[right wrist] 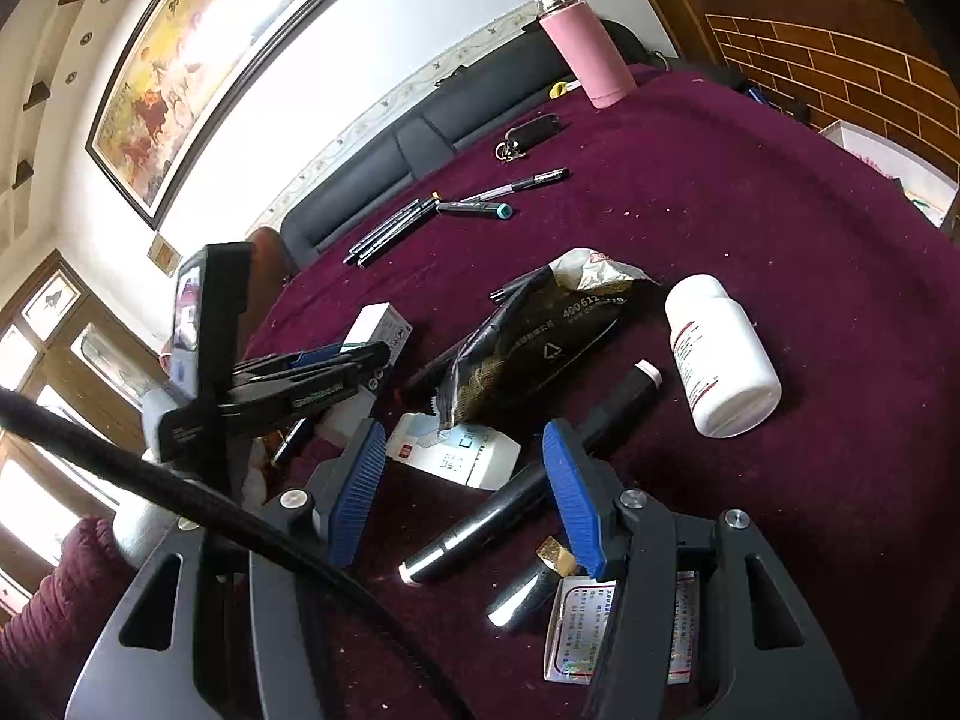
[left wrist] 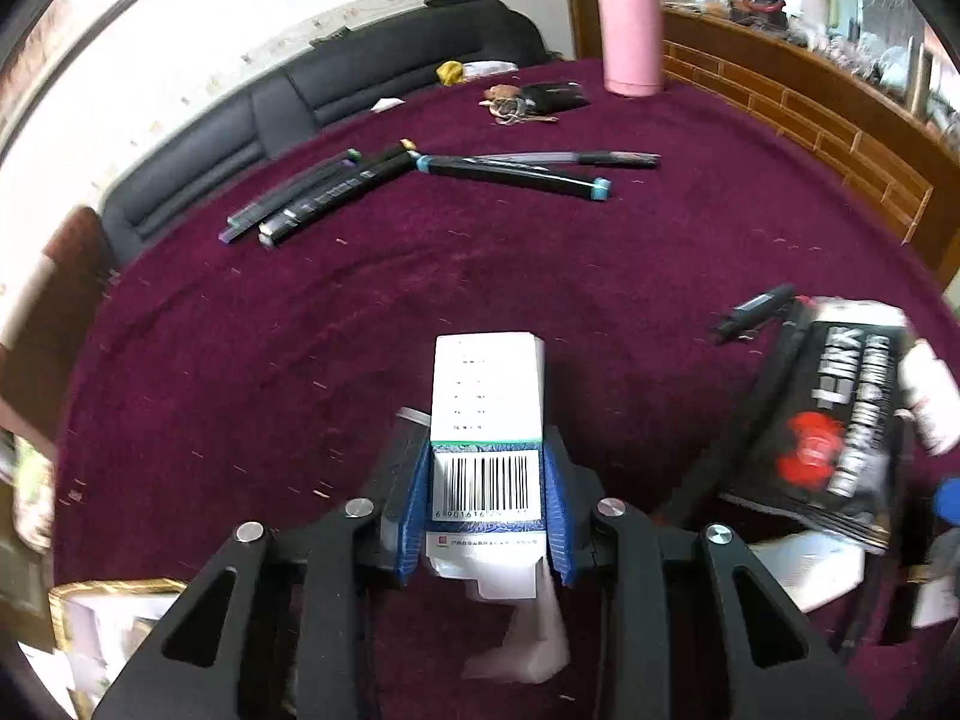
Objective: Organize objects
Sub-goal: 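Grasp the white green-striped medicine box with the left gripper and lift it, then hold the medicine box with the left gripper while the right grasps the thick black marker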
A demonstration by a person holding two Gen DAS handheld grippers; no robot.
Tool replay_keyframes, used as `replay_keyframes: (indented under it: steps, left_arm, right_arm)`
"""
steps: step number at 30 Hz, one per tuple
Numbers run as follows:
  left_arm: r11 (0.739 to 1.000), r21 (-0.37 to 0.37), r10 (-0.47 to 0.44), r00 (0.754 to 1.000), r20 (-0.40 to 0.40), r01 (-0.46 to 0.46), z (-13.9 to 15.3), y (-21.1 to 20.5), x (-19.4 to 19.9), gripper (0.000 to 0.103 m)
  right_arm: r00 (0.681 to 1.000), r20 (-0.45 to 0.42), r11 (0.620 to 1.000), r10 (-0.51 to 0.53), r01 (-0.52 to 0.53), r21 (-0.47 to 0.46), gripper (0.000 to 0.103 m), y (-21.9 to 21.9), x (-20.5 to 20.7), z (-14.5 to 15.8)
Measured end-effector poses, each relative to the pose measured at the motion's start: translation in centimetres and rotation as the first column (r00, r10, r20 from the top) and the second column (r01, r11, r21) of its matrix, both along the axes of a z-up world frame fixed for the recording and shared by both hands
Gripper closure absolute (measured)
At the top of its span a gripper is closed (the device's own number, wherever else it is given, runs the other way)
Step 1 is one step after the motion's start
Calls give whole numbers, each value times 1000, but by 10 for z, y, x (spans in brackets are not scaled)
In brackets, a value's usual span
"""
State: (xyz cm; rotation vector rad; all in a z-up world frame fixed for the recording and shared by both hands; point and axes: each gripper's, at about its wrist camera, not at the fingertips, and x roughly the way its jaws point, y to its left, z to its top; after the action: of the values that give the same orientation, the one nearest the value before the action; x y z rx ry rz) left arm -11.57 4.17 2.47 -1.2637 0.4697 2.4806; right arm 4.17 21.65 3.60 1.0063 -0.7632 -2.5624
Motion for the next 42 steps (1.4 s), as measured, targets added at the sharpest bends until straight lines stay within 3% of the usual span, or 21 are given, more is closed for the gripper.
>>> replay_keyframes:
  steps: [6, 11, 16, 19, 23, 27, 32, 36, 37, 40, 42]
  left_arm:
    - [981, 192, 21, 999, 28, -26, 27, -30, 29, 74]
    - [920, 389, 30, 999, 30, -39, 64, -75, 95, 74]
    - [850, 525, 61, 998, 2, -53, 87, -137, 159, 74]
    - [821, 567, 92, 996, -11, -70, 92, -171, 180, 74]
    - [787, 608, 149, 989, -24, -104, 90, -213, 199, 74]
    - [755, 642, 195, 980, -27, -132, 84, -245, 207, 74]
    - [734, 655, 253, 967, -17, -180, 74, -283, 206, 74]
    - [722, 660, 285, 959, -14, -205, 66, -311, 212, 74]
    - [712, 670, 292, 957, -11, -210, 63, -317, 209, 74]
    - [701, 680, 302, 953, -9, -215, 58, -326, 210, 74]
    - [691, 690, 303, 953, -3, -217, 53, -329, 210, 74]
  right_arm:
    - [1000, -3, 1000, -1, 1, 8, 49, 1, 1, -1]
    - [1000, -3, 1000, -14, 14, 21, 49, 1, 2, 0]
    - [999, -6, 998, -37, 37, 49, 49, -6, 5, 10]
    - [999, -20, 999, 30, -29, 43, 47, -28, 6, 31]
    - [985, 53, 985, 162, -165, 44, 42, -82, -25, 46]
    - [959, 179, 961, 220, -245, 127, 42, -148, -77, 31]
    - [939, 301, 962, 167, -222, 159, 45, -192, -125, 2]
    - [928, 362, 946, 88, -191, 261, 56, -214, -148, -14]
    - [938, 340, 935, 69, -179, 306, 62, -220, -148, -12]
    - [940, 332, 899, 76, -209, 385, 78, -232, -148, -14]
    - [938, 329, 896, 106, -233, 377, 82, -231, -146, -15]
